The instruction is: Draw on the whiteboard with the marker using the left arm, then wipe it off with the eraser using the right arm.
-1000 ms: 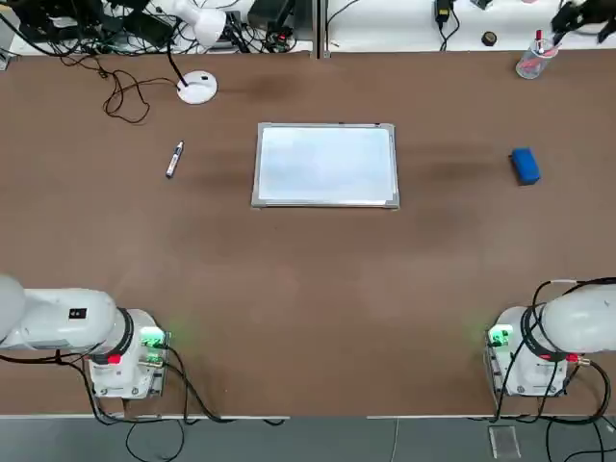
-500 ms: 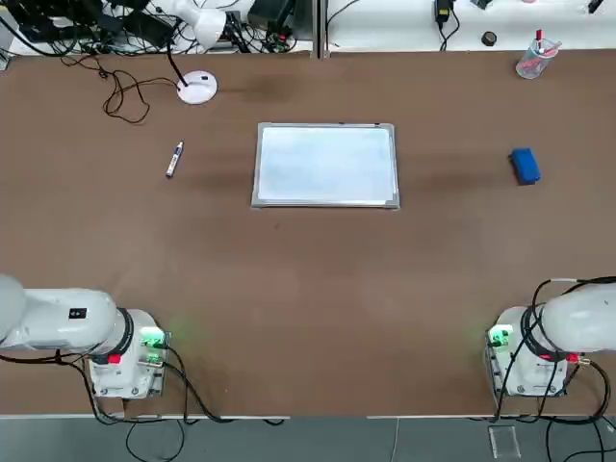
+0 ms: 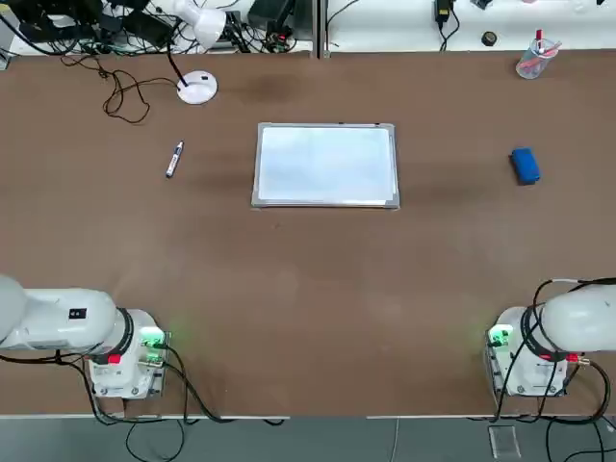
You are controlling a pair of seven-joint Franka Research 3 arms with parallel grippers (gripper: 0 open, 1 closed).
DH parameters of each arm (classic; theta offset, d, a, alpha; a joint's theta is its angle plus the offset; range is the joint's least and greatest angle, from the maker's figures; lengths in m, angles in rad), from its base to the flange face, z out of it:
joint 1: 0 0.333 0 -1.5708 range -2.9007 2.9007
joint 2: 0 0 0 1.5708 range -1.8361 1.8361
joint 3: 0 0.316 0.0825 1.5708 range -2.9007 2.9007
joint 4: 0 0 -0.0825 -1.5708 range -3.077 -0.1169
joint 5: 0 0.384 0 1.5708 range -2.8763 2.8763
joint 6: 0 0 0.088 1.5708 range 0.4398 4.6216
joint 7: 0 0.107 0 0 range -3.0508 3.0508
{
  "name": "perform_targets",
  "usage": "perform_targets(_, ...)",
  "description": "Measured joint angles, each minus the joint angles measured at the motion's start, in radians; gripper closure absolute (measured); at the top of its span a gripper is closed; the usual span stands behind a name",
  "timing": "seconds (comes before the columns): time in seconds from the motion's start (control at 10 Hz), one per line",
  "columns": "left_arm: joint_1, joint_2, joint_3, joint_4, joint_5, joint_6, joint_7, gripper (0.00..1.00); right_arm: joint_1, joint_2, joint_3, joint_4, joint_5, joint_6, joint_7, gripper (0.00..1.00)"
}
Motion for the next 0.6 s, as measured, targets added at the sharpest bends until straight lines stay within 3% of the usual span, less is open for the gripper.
perform_targets(0.6,-0.003,0.0,-0.004,0.007,0.0,0.0,0.01,0.0,0.0,0.0,0.001,-0.004,0.0,-0.038,0.014,0.0)
